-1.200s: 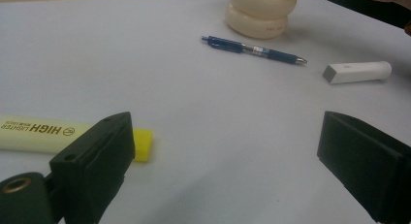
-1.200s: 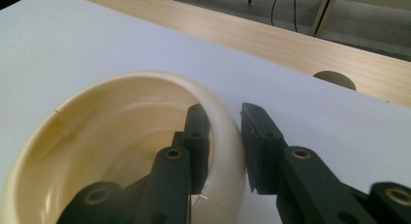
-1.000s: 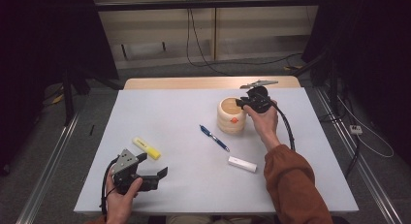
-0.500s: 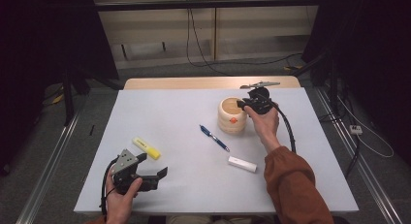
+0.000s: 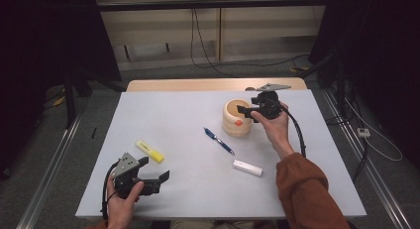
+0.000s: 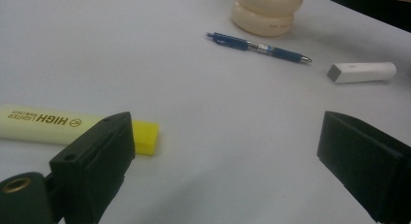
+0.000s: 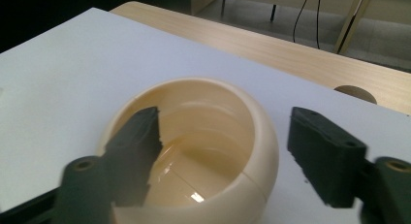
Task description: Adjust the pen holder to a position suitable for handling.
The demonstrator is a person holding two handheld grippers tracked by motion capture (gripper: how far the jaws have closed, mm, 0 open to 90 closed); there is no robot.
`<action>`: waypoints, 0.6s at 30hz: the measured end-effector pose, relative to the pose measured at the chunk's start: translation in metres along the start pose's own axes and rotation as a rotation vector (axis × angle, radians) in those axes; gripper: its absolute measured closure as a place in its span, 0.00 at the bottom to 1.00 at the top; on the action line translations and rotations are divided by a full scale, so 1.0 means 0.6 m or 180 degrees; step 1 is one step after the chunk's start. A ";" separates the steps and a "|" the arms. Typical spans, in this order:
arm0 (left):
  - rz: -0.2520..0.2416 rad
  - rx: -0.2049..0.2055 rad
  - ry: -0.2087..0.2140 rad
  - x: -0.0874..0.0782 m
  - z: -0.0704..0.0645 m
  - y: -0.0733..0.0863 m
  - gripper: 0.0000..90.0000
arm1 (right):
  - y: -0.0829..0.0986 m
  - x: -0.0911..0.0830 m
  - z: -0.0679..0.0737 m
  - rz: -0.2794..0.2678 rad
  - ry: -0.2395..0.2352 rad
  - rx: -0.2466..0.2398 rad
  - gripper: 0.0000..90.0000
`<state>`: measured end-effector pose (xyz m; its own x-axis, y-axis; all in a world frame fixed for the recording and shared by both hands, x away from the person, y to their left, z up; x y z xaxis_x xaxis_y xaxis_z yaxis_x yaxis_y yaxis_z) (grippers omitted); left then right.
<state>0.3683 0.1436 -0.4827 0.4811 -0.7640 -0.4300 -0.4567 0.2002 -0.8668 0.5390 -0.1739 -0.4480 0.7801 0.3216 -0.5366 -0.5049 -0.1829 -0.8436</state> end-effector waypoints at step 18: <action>-0.0020 0.0082 -0.0025 -0.001 -0.007 -0.007 0.07 | 0.032 -0.090 0.005 -0.0162 -0.0126 0.0065 0.09</action>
<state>0.3668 0.1406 -0.4776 0.4897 -0.7605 -0.4265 -0.4344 0.2113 -0.8756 0.4861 -0.1922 -0.4351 0.7899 0.3665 -0.4916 -0.4728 -0.1464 -0.8689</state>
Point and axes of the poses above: each handheld gripper's, and its own axes: x roughly forward along the jaws, y roughly out of its underside, z roughly to its left, the point moved 10 cm from there along x, roughly forward along the jaws, and after that the axes turned 11 degrees about y, right-handed, at the moved point
